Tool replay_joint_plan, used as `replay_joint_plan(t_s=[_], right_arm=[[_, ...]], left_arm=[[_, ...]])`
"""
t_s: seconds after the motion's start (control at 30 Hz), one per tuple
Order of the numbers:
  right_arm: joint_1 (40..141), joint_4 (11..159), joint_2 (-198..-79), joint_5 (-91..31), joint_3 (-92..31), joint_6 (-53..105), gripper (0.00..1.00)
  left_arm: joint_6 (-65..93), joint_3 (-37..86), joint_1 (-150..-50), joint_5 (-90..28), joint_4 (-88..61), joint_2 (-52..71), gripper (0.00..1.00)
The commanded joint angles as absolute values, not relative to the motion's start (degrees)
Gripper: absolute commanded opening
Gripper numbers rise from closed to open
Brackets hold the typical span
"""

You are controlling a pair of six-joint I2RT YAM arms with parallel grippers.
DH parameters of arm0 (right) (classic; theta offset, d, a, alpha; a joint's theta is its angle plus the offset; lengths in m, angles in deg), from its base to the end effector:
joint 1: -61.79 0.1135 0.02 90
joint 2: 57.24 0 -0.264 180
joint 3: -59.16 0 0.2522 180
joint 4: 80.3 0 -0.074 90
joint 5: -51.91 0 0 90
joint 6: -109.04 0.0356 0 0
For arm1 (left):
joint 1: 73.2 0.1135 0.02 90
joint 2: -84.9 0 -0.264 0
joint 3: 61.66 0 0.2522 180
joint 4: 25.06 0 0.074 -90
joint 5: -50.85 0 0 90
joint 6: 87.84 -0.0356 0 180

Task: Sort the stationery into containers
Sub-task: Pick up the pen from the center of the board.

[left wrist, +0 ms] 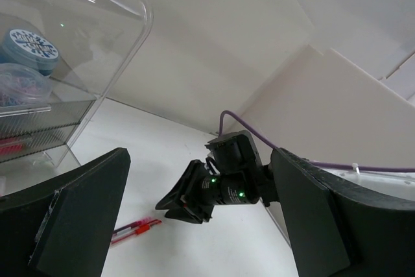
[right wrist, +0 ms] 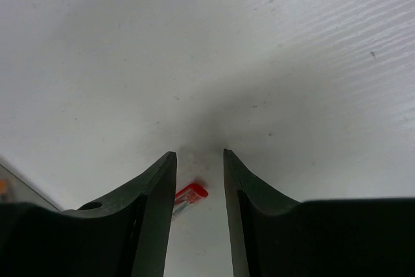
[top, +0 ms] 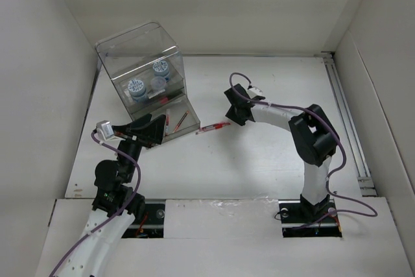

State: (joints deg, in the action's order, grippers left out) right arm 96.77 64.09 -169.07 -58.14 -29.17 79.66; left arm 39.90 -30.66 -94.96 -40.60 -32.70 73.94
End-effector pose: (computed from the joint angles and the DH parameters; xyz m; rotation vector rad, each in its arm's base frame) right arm 0.3385 0.2220 0.1658 0.6789 2.4289 0.2165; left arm 0.0884 -0.0343 0.3010 -0.1809 1.1180 -0.9168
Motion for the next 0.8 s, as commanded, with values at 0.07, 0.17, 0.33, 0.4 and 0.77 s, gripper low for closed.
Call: replay_joint_plan(t_s=[0.07,0.17,0.33,0.4,0.77], right_arm=[[97.03,65.28,-169.57,-55.58,-31.95,78.98,0.41],[96.51,66.42,-169.04,-53.83,-31.16,79.51,0.41],[96.51,66.43,-169.57,-52.42,-31.15,79.51,0.42],[96.51,66.43,-170.09,-51.89,-31.68,79.51,0.42],[93.52,68.89,-172.82,-48.11,-34.67,79.51,0.29]], left_arm=[[39.78,-31.11,-95.17,-39.85,-35.73,74.09,0.88],[39.78,-31.11,-95.17,-39.85,-35.73,74.09,0.88],[39.78,-31.11,-95.17,-39.94,-35.73,73.57,0.88],[39.78,-31.11,-95.17,-39.94,-35.73,73.57,0.88],[39.78,-31.11,-95.17,-40.12,-35.73,73.57,0.88]])
